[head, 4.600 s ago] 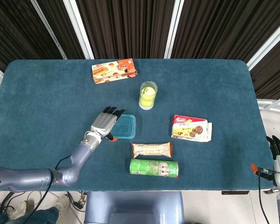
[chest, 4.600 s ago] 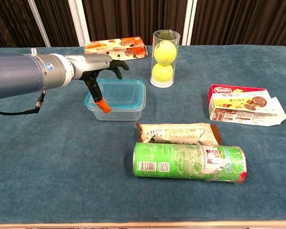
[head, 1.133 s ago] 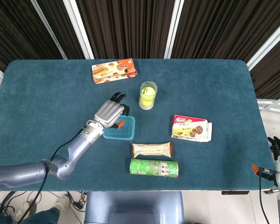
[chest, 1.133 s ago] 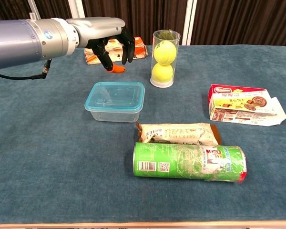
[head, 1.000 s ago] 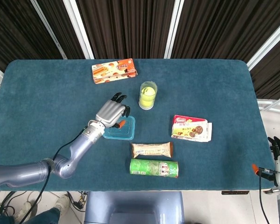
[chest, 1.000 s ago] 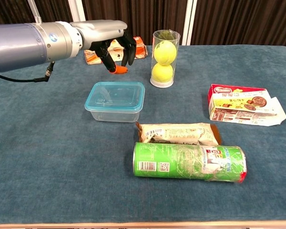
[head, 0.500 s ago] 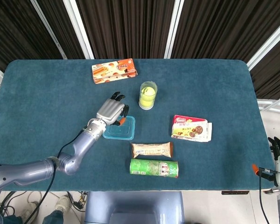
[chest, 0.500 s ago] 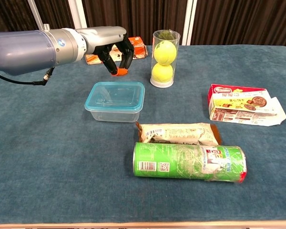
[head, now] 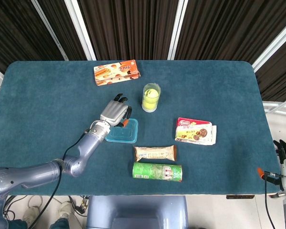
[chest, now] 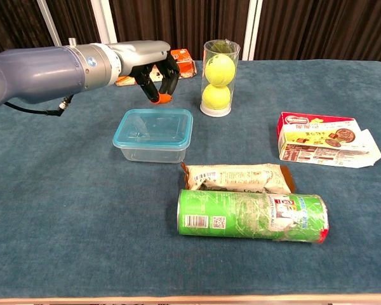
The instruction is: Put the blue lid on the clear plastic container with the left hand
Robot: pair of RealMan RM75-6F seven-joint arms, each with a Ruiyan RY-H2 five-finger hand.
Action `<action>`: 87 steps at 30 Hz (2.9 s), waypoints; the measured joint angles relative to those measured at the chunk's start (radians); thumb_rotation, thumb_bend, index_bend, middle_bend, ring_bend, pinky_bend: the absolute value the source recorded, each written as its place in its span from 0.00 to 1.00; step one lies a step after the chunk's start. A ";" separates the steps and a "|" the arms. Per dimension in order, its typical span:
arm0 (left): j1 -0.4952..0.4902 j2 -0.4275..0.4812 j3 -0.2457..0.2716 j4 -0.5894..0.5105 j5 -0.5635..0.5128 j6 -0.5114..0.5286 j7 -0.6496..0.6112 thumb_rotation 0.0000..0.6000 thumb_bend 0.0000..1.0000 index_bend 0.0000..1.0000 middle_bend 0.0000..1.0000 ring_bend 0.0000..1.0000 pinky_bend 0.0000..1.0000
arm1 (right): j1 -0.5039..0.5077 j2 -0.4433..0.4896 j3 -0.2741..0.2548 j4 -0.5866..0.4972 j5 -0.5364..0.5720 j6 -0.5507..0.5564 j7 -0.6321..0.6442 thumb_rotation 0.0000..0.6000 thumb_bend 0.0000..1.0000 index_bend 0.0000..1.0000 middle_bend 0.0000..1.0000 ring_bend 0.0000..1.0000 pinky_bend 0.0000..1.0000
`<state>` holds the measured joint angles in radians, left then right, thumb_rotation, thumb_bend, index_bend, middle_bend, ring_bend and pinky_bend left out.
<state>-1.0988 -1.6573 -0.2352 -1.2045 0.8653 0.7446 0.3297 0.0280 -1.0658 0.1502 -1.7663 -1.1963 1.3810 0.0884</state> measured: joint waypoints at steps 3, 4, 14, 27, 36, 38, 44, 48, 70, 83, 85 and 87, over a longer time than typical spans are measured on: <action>-0.008 -0.014 0.001 0.017 -0.009 -0.011 0.007 1.00 0.51 0.63 0.60 0.13 0.02 | -0.001 -0.001 -0.001 0.001 0.000 0.001 0.000 1.00 0.29 0.10 0.00 0.00 0.00; -0.010 -0.018 0.001 0.023 -0.010 -0.015 0.008 1.00 0.51 0.63 0.60 0.13 0.02 | -0.001 -0.001 -0.001 0.000 0.000 0.001 0.000 1.00 0.29 0.10 0.00 0.00 0.00; -0.040 -0.071 -0.002 0.109 -0.013 -0.076 -0.008 1.00 0.52 0.63 0.60 0.13 0.02 | -0.001 -0.002 0.001 0.002 0.003 0.001 -0.002 1.00 0.29 0.10 0.00 0.00 0.00; -0.046 -0.124 -0.006 0.186 0.068 -0.084 -0.072 1.00 0.52 0.64 0.60 0.13 0.02 | -0.001 -0.001 0.001 0.001 0.006 -0.001 -0.002 1.00 0.29 0.10 0.00 0.00 0.00; -0.055 -0.135 -0.012 0.199 0.046 -0.074 -0.027 1.00 0.52 0.64 0.60 0.13 0.02 | 0.000 0.000 0.001 0.002 0.007 -0.004 -0.002 1.00 0.29 0.10 0.00 0.00 0.00; -0.057 -0.137 -0.014 0.200 0.038 -0.071 -0.015 1.00 0.52 0.64 0.60 0.13 0.02 | 0.001 -0.001 0.001 0.003 0.008 -0.006 -0.001 1.00 0.29 0.10 0.00 0.00 0.00; -0.065 -0.146 -0.018 0.205 0.020 -0.068 0.016 1.00 0.52 0.64 0.60 0.13 0.02 | 0.001 0.000 0.002 0.001 0.011 -0.007 -0.001 1.00 0.29 0.10 0.00 0.00 0.00; -0.072 -0.153 -0.017 0.212 0.013 -0.069 0.035 1.00 0.52 0.64 0.60 0.13 0.02 | 0.001 0.000 0.003 0.001 0.013 -0.006 -0.002 1.00 0.29 0.10 0.00 0.00 0.00; -0.085 -0.184 -0.004 0.233 -0.006 -0.066 0.108 1.00 0.52 0.64 0.60 0.13 0.02 | 0.000 0.002 0.004 -0.005 0.022 -0.010 0.000 1.00 0.29 0.10 0.00 0.00 0.00; -0.083 -0.192 0.009 0.241 -0.007 -0.068 0.135 1.00 0.52 0.64 0.60 0.13 0.02 | -0.001 0.002 0.005 -0.002 0.021 -0.009 0.004 1.00 0.29 0.10 0.00 0.00 0.00; -0.082 -0.194 0.011 0.244 -0.006 -0.068 0.139 1.00 0.52 0.64 0.60 0.13 0.02 | -0.001 0.002 0.005 -0.005 0.020 -0.007 0.001 1.00 0.29 0.10 0.00 0.00 0.00; -0.082 -0.196 0.012 0.247 -0.006 -0.068 0.143 1.00 0.52 0.64 0.60 0.13 0.02 | 0.000 0.002 0.005 -0.005 0.021 -0.007 0.000 1.00 0.29 0.10 0.00 0.00 0.00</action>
<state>-1.1808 -1.8532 -0.2232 -0.9579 0.8593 0.6770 0.4726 0.0275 -1.0635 0.1555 -1.7717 -1.1755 1.3737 0.0888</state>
